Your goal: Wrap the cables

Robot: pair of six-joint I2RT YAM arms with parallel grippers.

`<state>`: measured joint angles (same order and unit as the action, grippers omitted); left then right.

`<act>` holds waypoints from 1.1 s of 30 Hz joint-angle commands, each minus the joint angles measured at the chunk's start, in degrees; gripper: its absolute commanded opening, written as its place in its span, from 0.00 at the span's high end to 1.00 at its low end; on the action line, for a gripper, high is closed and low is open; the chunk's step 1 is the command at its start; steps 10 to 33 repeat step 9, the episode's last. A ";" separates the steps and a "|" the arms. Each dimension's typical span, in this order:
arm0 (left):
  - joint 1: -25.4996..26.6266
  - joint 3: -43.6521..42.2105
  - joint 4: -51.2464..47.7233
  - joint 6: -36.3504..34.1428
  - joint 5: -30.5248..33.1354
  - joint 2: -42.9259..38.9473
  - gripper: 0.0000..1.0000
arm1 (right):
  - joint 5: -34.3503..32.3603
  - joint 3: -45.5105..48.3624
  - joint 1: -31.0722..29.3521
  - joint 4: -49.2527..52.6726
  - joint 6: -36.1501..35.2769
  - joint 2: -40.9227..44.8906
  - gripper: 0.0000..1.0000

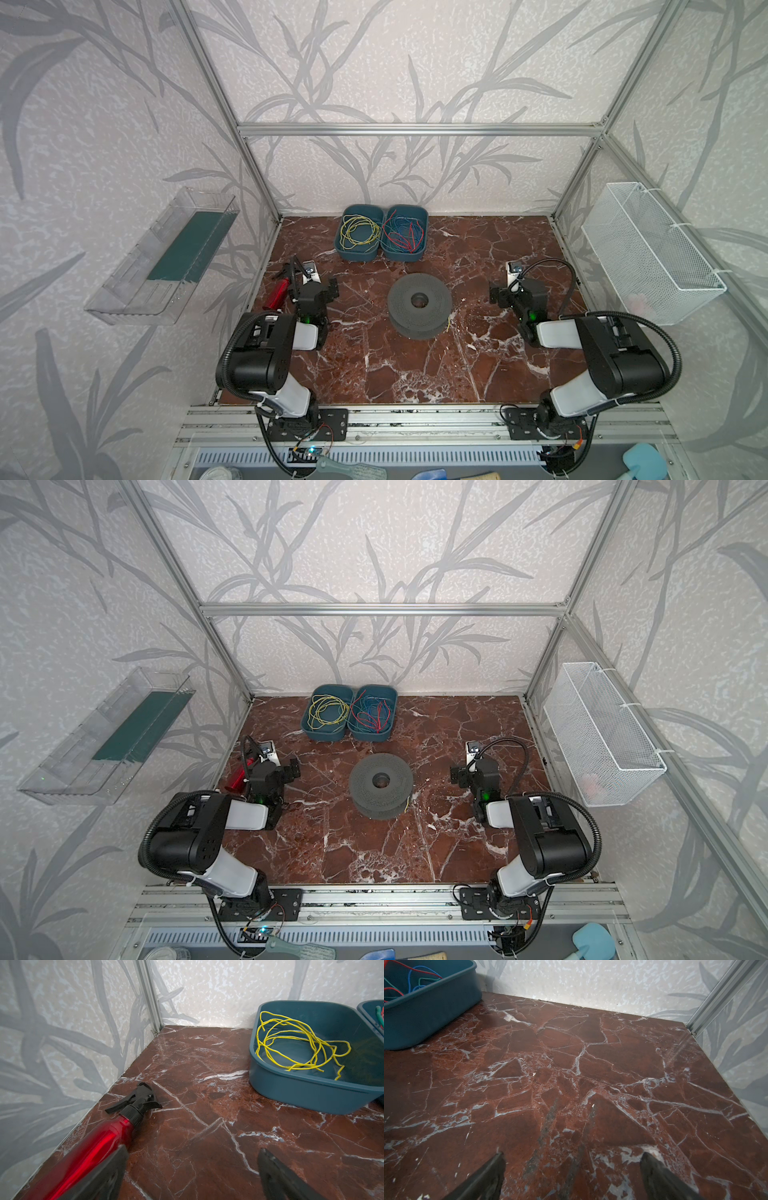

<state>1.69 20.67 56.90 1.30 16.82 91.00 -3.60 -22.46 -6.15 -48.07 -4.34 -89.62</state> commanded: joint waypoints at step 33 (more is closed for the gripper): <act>-1.35 0.88 -2.09 1.13 -2.49 -0.91 0.01 | -0.15 -0.83 0.07 -0.18 0.24 1.29 0.01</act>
